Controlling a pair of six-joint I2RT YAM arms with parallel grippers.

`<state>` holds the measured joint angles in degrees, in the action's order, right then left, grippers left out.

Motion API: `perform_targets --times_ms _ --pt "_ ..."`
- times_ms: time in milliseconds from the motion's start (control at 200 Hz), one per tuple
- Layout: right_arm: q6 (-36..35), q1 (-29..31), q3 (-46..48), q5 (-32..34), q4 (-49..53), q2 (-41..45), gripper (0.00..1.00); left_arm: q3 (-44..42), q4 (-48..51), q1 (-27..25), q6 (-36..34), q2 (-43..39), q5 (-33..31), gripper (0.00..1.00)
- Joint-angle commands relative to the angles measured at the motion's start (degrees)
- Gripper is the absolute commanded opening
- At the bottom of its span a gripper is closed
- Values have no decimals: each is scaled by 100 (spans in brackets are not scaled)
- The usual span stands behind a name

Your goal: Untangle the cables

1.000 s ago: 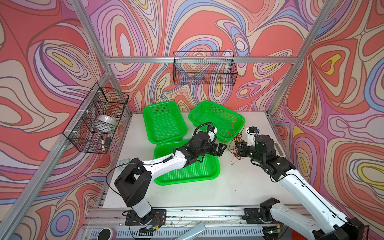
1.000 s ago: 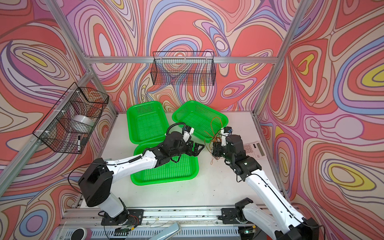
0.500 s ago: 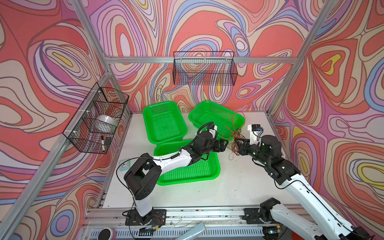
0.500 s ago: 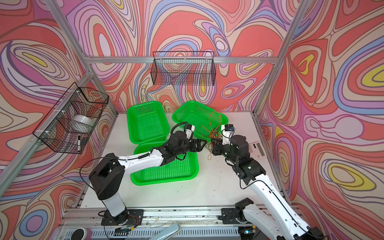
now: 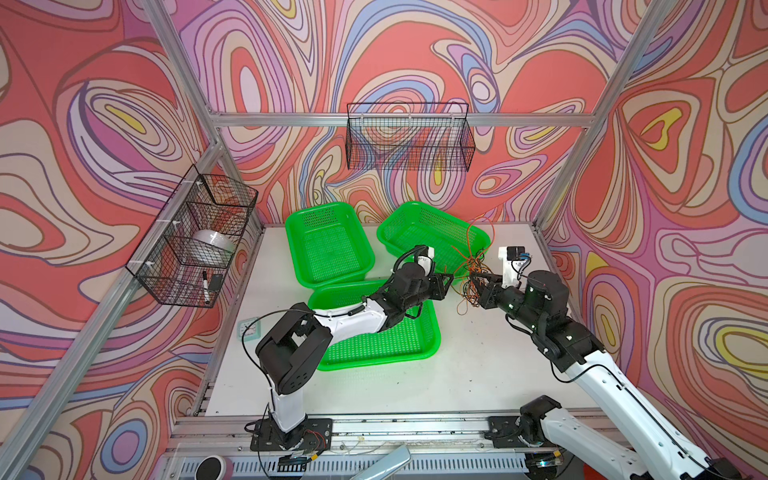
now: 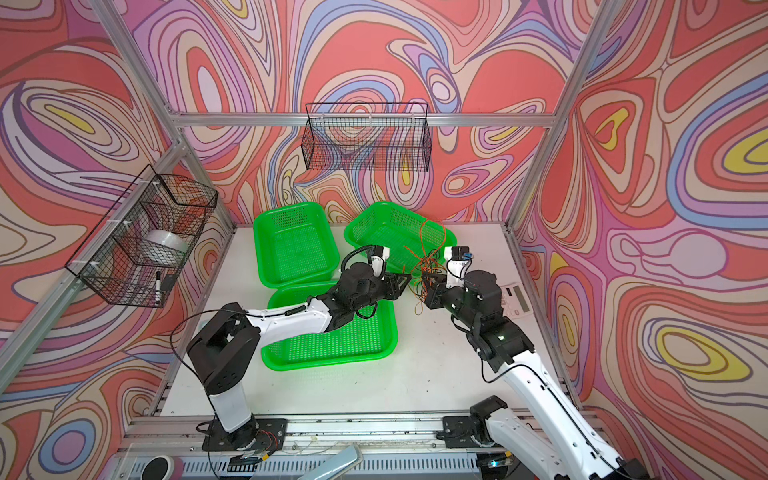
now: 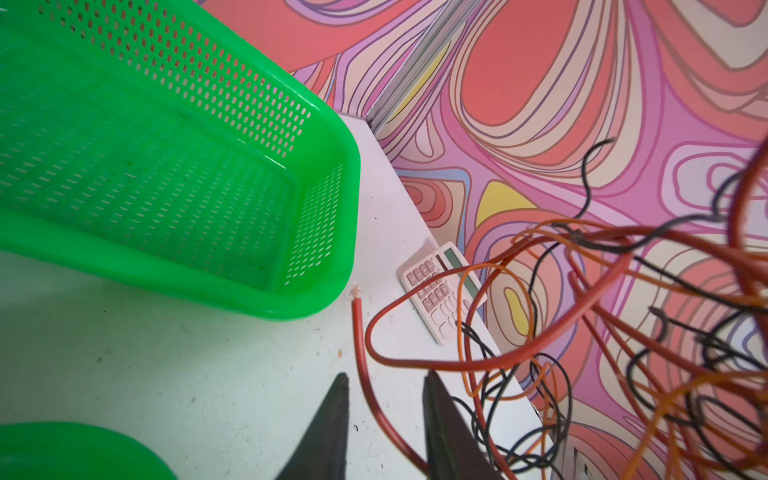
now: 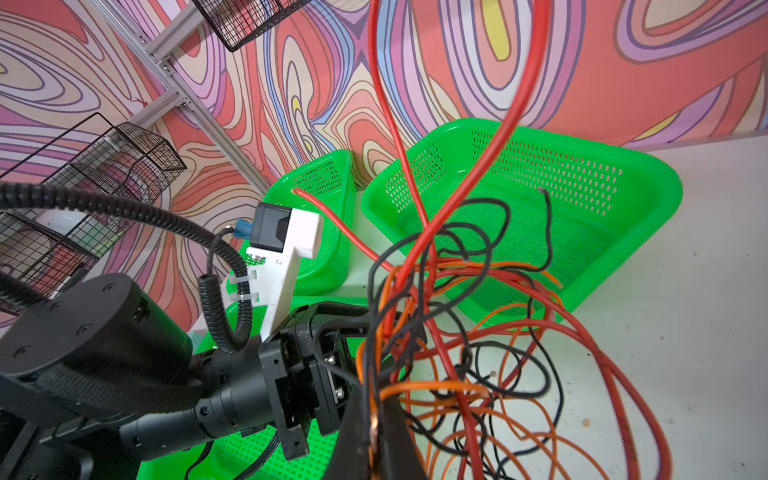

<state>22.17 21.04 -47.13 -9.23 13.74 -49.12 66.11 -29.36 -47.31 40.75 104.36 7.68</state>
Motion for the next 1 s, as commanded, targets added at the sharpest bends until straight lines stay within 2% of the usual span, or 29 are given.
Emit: perform_targets --times_ms 0,90,366,466,616,711,806,901,991 --pt "65 -13 71 4 -269 29 0 52 -516 33 -77 96 116 13" --pt "142 -12 141 55 -317 40 0 70 -564 30 -206 60 186 0" --pt "491 -12 284 712 0 61 0 114 -202 32 -877 -277 195 0" --pt "722 -15 440 1043 207 106 9 329 202 29 -1323 -417 153 0" --pt "1194 -14 871 1557 401 302 38 743 723 3 -1835 -515 323 0" --pt "1239 -14 850 1949 810 411 50 936 890 -69 -2074 -563 398 0" --pt "998 -18 708 2165 1091 521 61 1100 1015 -129 -2252 -598 427 0" --pt "573 -13 663 1870 979 633 64 1251 1097 -151 -2376 -601 477 0" --pt "48 -12 699 1200 694 715 67 1472 1214 -181 -2517 -595 532 0"
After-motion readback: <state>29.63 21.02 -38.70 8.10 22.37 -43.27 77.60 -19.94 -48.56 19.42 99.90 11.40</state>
